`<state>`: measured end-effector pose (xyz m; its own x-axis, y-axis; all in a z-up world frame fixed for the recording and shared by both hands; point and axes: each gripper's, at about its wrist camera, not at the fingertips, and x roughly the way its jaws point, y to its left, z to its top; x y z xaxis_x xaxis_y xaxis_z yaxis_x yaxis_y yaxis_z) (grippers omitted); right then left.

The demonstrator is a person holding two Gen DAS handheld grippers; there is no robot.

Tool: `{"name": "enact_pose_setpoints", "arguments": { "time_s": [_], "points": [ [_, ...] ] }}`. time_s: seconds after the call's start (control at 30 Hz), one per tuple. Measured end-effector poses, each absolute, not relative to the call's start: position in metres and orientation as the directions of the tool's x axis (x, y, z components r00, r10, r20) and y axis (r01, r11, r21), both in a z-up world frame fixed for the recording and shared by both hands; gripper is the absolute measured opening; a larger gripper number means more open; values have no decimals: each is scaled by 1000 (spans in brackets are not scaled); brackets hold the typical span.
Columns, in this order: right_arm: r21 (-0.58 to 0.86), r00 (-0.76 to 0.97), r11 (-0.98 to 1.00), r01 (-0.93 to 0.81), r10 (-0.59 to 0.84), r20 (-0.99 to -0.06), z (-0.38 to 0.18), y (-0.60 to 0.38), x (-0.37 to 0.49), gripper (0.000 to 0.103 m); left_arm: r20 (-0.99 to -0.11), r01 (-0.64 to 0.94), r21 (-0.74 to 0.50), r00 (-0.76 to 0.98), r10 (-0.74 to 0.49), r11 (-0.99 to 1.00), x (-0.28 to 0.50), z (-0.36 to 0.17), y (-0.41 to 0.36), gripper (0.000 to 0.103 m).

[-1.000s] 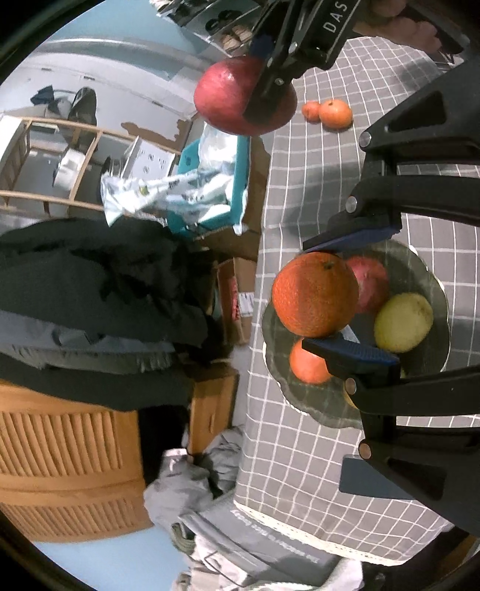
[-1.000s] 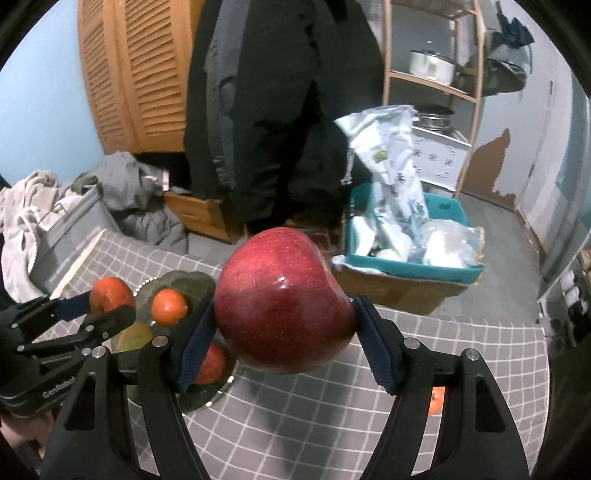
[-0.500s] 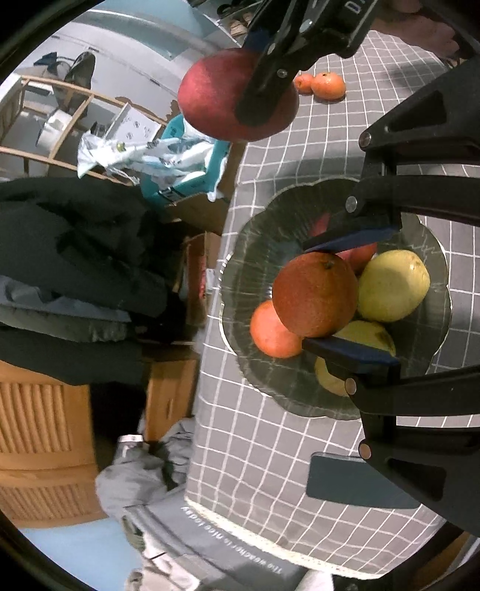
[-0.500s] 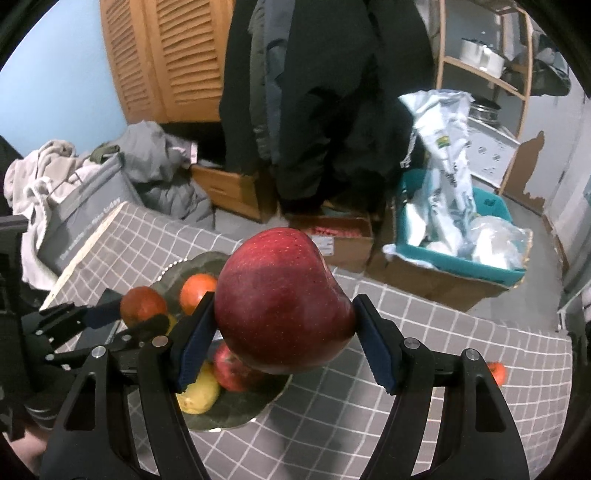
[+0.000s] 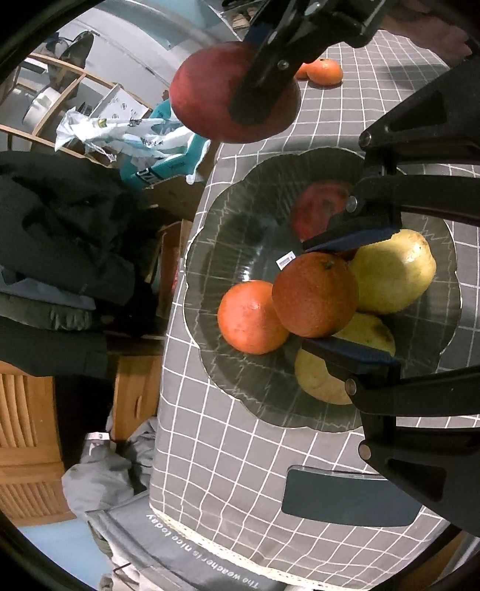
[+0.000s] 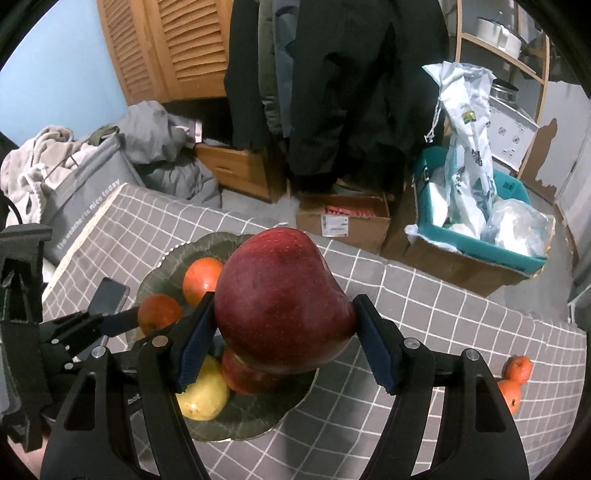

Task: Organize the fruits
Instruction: 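Lower the red apple and orange into the bowl and open both tools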

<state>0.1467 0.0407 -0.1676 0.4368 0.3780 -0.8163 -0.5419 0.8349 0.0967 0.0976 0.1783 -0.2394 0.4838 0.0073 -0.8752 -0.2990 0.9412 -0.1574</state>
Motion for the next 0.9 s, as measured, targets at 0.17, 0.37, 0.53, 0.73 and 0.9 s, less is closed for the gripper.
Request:
{"name": "enact_pose_setpoints", "arguments": {
  "time_s": [0.17, 0.37, 0.53, 0.73, 0.9],
  "points": [
    [103, 427, 835, -541, 378, -822, -172, 44, 150, 73, -880, -303, -153, 475, 9, 941, 101, -243, 180, 46],
    [117, 411, 833, -540, 383, -827, -178, 49, 155, 73, -875, -313, -153, 484, 18, 937, 101, -240, 184, 66],
    [126, 400, 831, -541, 387, -831, -182, 55, 160, 73, -872, -332, -149, 489, 35, 931, 98, -235, 191, 68],
    [138, 366, 825, -548, 385, -847, -195, 63, 165, 73, -870, -384, -130, 486, 81, 914, 92, -231, 208, 68],
    [145, 335, 818, -556, 380, -862, -207, 71, 166, 73, -872, -430, -136, 479, 98, 893, 86, -231, 223, 68]
  ]
}}
